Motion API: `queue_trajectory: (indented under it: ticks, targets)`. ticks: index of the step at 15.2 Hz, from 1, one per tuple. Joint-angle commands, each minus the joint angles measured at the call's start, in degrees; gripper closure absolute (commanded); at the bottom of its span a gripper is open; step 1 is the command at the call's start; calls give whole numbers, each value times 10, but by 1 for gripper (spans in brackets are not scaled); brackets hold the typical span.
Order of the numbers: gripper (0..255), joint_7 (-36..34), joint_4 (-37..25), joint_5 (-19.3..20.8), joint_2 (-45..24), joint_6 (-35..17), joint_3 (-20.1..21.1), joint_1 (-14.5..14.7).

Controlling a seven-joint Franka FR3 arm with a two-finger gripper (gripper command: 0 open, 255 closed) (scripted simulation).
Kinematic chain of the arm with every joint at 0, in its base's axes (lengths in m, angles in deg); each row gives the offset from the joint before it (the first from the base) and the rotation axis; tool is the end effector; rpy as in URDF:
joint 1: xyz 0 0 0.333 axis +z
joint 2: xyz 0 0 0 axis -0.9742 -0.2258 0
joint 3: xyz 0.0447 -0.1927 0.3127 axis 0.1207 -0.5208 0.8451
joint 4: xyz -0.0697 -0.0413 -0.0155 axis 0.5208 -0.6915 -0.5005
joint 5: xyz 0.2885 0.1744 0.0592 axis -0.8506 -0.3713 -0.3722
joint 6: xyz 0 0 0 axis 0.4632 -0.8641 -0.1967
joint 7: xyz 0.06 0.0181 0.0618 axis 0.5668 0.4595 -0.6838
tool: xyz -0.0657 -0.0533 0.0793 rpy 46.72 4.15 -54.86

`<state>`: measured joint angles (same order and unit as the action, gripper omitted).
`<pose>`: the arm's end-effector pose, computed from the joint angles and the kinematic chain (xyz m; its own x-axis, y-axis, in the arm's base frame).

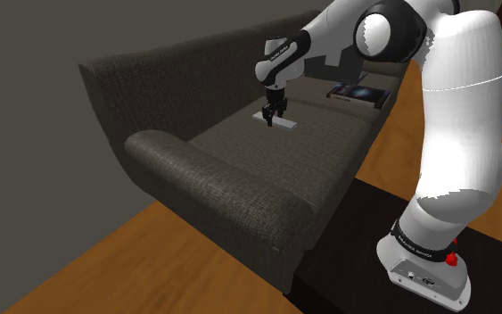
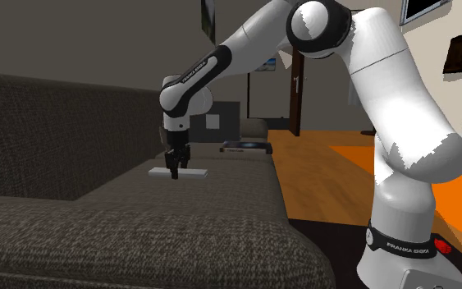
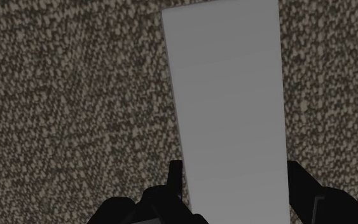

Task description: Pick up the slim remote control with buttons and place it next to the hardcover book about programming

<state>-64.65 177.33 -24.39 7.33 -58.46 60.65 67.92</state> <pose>0.6115 -0.1795 0.3954 0.9977 -0.0680 -0.0005 -0.0680 -0.9977 0.0075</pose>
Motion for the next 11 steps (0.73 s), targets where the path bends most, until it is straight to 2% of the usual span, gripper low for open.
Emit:
queue_trajectory:
  ticks: [1, 5, 11]
  targets:
    - [255, 0, 1, 1, -2, -1, -1, -1]
    - [255, 0, 1, 1, -2, 0, -1, -1]
    - [255, -3, -16, 5, 19, 38, -3, 1]
